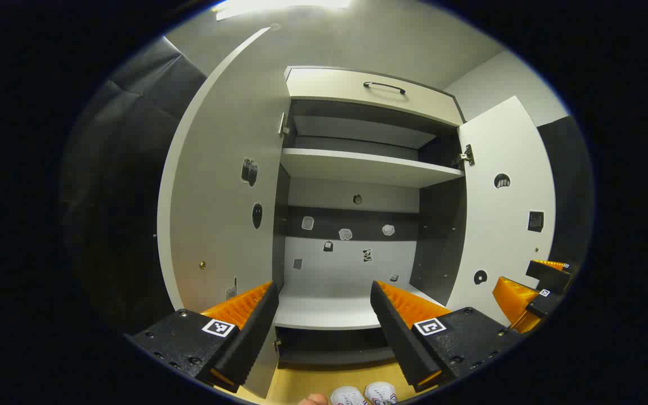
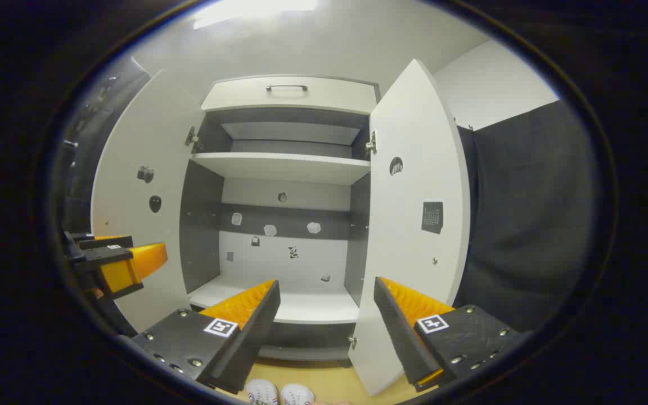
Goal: Grab one shoe with the right hand and put it into the shoe cabinet, grab the other shoe with the left hand and put it into the shoe cabinet; then close the right door with the right hand and the left door with the left hand.
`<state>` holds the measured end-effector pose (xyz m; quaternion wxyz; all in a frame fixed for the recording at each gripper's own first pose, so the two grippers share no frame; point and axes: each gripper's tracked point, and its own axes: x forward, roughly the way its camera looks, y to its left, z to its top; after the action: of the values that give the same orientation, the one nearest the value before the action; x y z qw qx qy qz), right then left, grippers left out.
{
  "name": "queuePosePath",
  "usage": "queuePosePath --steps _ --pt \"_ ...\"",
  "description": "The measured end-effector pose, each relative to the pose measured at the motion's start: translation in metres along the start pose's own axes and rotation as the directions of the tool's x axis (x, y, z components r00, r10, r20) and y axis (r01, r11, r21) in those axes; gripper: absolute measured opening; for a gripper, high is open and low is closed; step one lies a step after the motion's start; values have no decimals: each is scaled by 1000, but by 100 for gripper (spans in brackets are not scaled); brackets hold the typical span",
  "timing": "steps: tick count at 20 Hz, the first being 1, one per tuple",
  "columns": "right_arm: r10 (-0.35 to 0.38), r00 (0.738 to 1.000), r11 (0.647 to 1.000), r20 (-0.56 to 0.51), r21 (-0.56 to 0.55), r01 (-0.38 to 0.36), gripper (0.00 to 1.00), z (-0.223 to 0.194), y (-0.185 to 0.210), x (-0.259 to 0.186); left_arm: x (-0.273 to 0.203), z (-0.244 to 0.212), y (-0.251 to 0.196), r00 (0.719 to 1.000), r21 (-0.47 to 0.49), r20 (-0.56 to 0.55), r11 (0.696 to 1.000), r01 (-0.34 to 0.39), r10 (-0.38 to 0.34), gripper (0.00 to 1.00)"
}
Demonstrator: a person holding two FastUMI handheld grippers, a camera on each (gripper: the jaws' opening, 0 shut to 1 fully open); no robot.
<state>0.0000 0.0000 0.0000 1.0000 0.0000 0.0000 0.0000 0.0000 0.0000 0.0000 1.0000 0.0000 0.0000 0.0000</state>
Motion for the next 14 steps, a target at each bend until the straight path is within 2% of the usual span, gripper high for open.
queuePosePath --steps 7,8,9,10,12,13,14 --pt "2 999 1000 -39 2 -2 96 -20 6 3 1 0 10 1000 -12 5 1000 -14 14 99" --pt "4 999 1000 -46 3 -4 100 -23 6 3 1 0 11 1000 -10 4 1000 -16 16 99" --pt "4 999 1000 -52 3 -4 96 -28 7 2 0 -1 12 1000 -7 3 1000 -19 19 99" --pt "5 998 1000 -60 2 -5 100 -32 8 2 1 -1 13 1000 -4 1 1000 -20 20 99" --pt "8 997 1000 -74 2 -8 100 -44 8 1 0 -2 15 1000 2 -1 1000 -22 22 99" --pt "13 997 1000 -77 4 -13 96 -50 10 0 0 -2 16 1000 5 -2 1000 -24 24 99" --pt "24 997 1000 -74 9 -23 100 -59 12 -2 0 -3 17 1000 6 -3 1000 -24 24 99"
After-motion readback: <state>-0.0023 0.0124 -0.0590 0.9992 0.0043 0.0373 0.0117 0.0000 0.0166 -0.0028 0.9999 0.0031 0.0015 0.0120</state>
